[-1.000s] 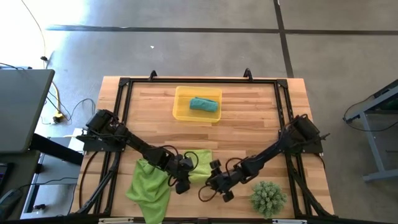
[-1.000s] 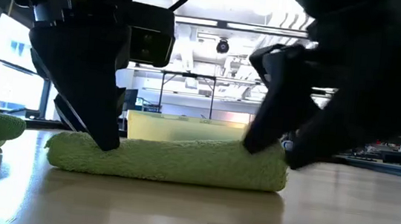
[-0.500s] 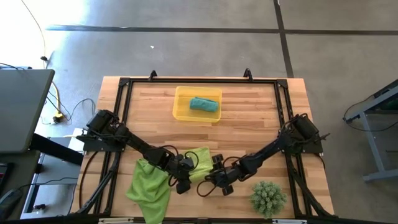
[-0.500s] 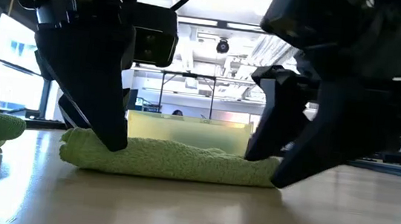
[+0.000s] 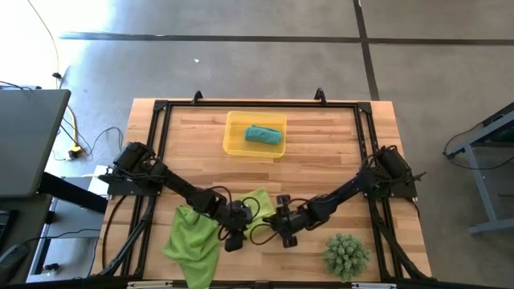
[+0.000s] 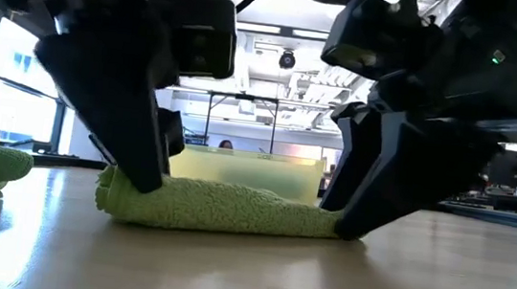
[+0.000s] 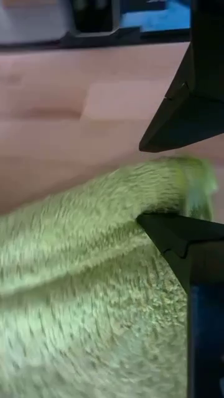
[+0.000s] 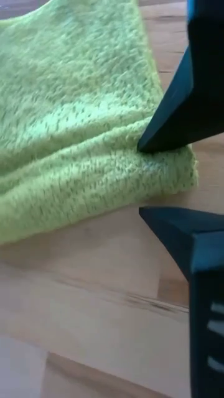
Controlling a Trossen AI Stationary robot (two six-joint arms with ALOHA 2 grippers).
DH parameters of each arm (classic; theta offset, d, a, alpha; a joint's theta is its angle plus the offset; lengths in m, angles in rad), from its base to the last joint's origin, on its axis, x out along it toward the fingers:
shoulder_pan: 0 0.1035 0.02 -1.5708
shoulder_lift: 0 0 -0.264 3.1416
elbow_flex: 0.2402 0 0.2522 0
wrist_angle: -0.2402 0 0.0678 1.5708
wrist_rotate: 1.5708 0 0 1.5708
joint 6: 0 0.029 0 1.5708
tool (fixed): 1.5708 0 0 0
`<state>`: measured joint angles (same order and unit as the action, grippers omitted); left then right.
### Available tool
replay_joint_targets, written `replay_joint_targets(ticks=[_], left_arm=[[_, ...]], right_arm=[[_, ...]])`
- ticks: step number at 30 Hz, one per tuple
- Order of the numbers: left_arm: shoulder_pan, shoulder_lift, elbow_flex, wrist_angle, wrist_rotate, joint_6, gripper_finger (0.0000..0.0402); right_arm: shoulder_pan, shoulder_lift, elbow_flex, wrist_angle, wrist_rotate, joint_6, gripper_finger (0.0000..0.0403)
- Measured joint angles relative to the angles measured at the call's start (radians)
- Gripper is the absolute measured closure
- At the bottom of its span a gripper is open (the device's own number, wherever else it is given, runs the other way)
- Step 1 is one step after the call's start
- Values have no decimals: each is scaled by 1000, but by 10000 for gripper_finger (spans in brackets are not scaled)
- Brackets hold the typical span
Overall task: Roll microfiber towels into tight, uniform cylinder then place into a basket
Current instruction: Roll the light green microfiber towel
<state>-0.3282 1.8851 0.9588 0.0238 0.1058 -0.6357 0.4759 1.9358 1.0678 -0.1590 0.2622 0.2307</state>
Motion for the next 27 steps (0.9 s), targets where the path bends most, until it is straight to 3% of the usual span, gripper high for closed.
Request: replay_joint_targets(ticks=[12, 18, 27], left_arm=[[-1, -31, 0, -49, 45, 102, 238], [-13, -121, 1, -164, -7, 150, 238], [-115, -165, 2, -139, -148, 202, 238]], right_arm=[[-23, -1, 1, -23, -55, 59, 385], [-47, -6, 0, -18, -233, 111, 393], [-149, -6, -7, 48, -685, 253, 401]])
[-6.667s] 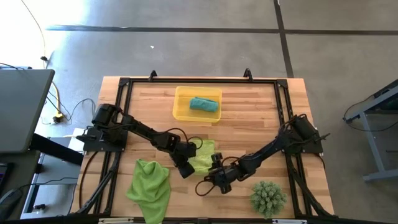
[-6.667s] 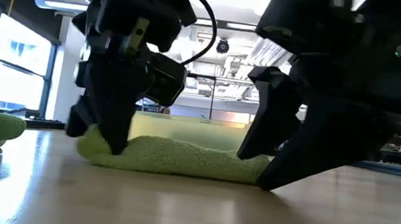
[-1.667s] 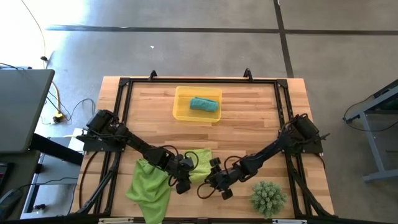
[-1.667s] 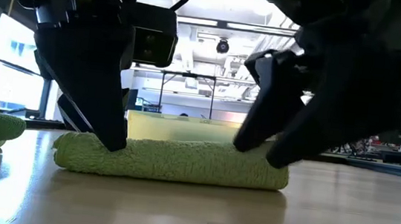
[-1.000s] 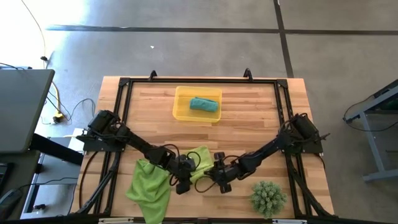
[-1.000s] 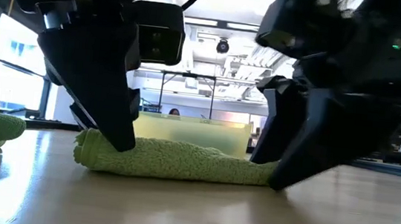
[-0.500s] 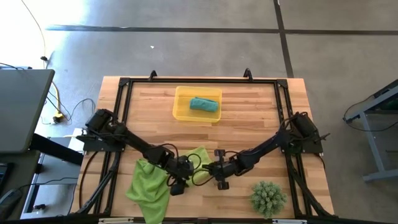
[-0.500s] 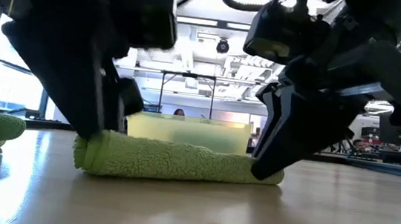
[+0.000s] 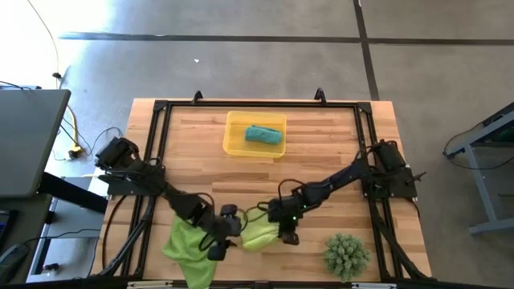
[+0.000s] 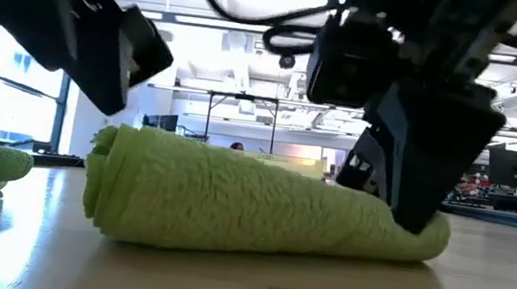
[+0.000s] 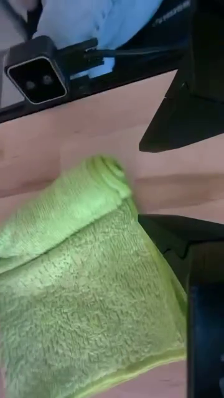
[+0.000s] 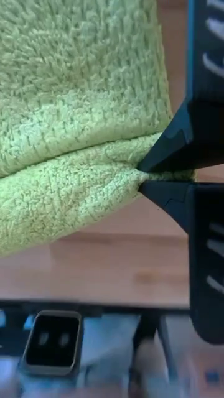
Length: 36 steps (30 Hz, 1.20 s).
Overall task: Roll microfiber towels into tight, uniform cylinder then place into a basket
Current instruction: Roll the light green microfiber towel
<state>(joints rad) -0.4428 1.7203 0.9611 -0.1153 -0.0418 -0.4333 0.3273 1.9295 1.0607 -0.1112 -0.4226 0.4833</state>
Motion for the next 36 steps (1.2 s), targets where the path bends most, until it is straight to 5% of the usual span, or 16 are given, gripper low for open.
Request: replay_joint_targets(ticks=[8, 21, 28, 36], left_arm=[[-85, 0, 0, 67, -299, 63, 235], [-58, 113, 0, 49, -500, 61, 220], [-48, 141, 0, 50, -460, 9, 238], [-47, 141, 0, 40, -378, -28, 340]], right_arm=[[-104, 1, 0, 11, -84, 162, 402], [-156, -2, 2, -9, -79, 198, 402], [-157, -3, 3, -17, -79, 188, 402], [-167, -3, 4, -19, -79, 163, 389]])
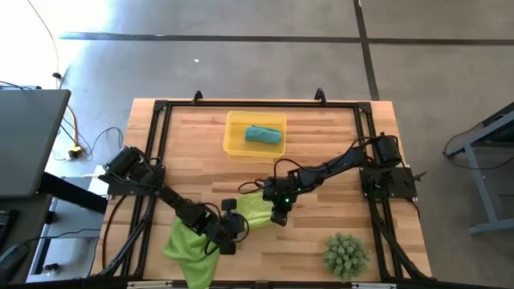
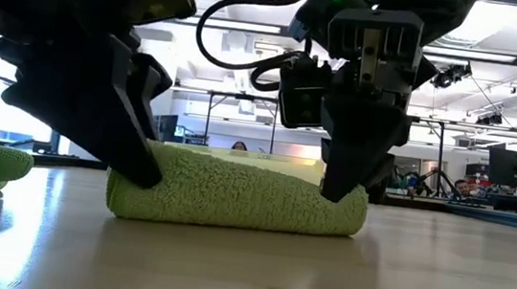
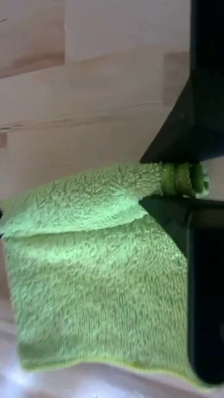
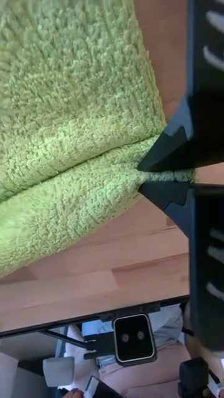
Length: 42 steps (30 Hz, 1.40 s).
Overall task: Roll microfiber towels into tight, uniform cylinder then place into a basket
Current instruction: Roll the light green microfiber towel
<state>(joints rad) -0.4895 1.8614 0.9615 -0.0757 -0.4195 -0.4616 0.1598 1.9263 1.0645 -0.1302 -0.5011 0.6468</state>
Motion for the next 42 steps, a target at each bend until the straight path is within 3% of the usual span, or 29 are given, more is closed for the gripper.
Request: replay_joint_targets(ticks=[4, 12, 14, 20, 29, 32, 38, 42], left_arm=[[8, 0, 0, -27, 51, -30, 389], [12, 35, 4, -52, 62, -36, 379], [12, 54, 5, -52, 59, -42, 382], [18, 66, 6, -40, 53, -76, 383], [19, 63, 3, -33, 58, -61, 381], [19, 63, 2, -28, 60, -81, 381], [19, 63, 1, -24, 68, -94, 381], [20, 63, 0, -20, 70, -94, 381]], right_arm=[[-5, -2, 2, 5, 6, -31, 376], [-4, -97, 1, -46, 39, -130, 356], [7, -147, 1, -73, 101, -188, 360], [117, -256, 1, -134, 427, -515, 370], [290, -185, 0, -7, 630, -686, 368], [323, -141, 0, 15, 693, -758, 346], [331, -114, 0, 3, 698, -761, 275], [320, -113, 0, 3, 746, -754, 255]])
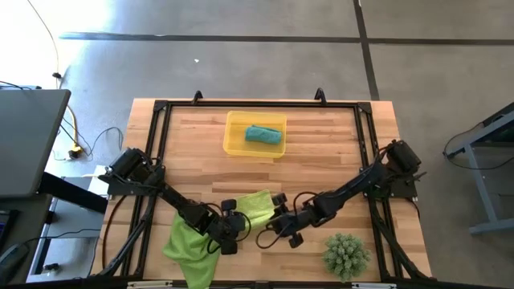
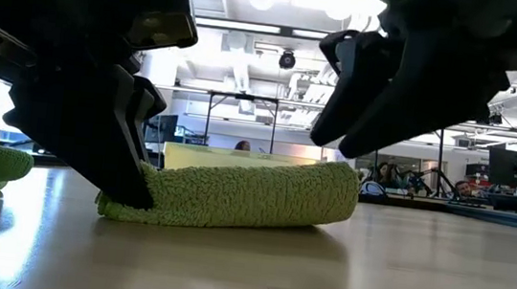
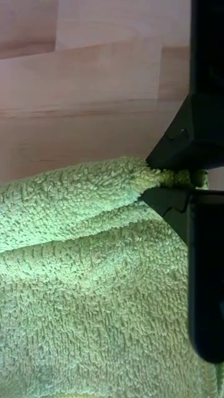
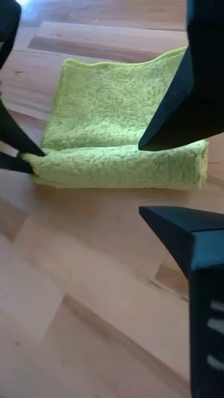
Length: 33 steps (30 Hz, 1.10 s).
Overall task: Roll microfiber towels into tight, uniform cylinder then place into a basket
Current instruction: Roll the light green microfiber towel
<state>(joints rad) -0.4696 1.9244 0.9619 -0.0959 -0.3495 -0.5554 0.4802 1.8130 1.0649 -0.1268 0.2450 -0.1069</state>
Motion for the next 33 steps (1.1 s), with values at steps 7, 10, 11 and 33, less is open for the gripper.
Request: replay_joint_targets(ticks=[7, 10, 11, 33], left_arm=[[0, 0, 0, 1, 2, -2, 381], [0, 0, 0, 2, 3, -1, 381], [0, 0, 0, 2, 2, 0, 381], [11, 1, -1, 19, 12, 9, 380]], right_arm=[[-8, 17, 0, 3, -33, 23, 254], [-7, 46, 0, 1, -35, 22, 254], [-7, 57, 0, -1, -35, 21, 254], [-63, 132, 3, 15, 25, -3, 254]])
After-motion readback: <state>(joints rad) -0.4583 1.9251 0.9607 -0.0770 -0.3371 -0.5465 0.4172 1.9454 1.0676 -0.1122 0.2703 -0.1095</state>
